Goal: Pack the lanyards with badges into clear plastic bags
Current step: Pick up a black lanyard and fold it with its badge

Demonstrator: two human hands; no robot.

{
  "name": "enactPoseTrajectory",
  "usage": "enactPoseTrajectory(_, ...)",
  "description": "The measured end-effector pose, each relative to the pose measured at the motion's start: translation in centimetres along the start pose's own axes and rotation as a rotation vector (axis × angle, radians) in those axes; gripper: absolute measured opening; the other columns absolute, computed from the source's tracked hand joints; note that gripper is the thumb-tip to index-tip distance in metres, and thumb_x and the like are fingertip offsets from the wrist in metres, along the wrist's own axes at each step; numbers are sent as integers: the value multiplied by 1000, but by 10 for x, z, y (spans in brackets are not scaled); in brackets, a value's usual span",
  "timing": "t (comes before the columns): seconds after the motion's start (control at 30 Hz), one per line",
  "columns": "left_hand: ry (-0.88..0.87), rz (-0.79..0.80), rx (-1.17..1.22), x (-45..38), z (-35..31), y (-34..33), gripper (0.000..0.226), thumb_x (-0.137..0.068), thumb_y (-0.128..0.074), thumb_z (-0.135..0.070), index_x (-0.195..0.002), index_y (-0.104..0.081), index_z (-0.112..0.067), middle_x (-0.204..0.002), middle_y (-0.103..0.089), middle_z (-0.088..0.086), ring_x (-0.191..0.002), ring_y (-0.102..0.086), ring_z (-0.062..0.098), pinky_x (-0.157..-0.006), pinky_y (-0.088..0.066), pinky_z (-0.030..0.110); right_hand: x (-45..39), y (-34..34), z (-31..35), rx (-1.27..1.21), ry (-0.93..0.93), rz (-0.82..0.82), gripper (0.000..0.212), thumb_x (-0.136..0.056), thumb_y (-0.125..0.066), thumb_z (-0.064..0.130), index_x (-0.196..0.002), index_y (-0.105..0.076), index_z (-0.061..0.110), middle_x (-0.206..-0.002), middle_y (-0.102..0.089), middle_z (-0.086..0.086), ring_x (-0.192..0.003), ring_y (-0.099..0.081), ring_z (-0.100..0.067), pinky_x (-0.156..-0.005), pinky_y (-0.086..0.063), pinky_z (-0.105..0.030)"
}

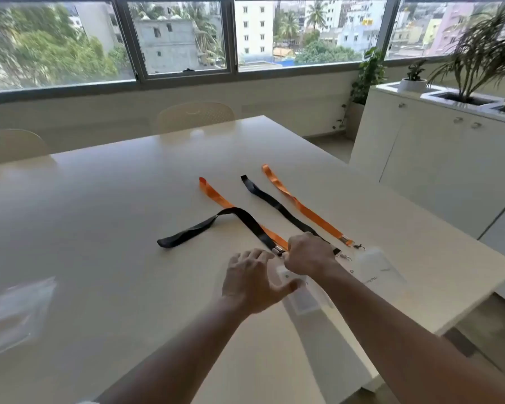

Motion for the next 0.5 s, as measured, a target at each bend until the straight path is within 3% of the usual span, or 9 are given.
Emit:
enactPoseTrajectory(0.23,-21,130,29,9,-12,-26,118,-55,-44,-99,-148,-32,-28,-155,-37,-5,-143,-31,17,-118,-21,52,3,-6,2,-7,33,-36,28,-90,-56,33,-103,-65,10,-100,-66,-9,-89,-65,-23,-71,-51,-29)
enactPoseTrajectory(0.5,39,183,170,9,-6,-29,99,-63,-64,-82,-143,-40,-29,-158,-32,-5,-149,-17,15,-121,-4,58,0,-15,-2,-37,54,-44,35,-89,-57,38,-110,-65,11,-105,-65,-9,-95,-62,-23,-75,-54,-32)
Point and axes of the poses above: each hand's wrist, its own x-axis away from the middle knuckle, its own y-axis out of the back of the hand, z = x × y, the point moved 8 cm from there along -x, towards the middle knuckle
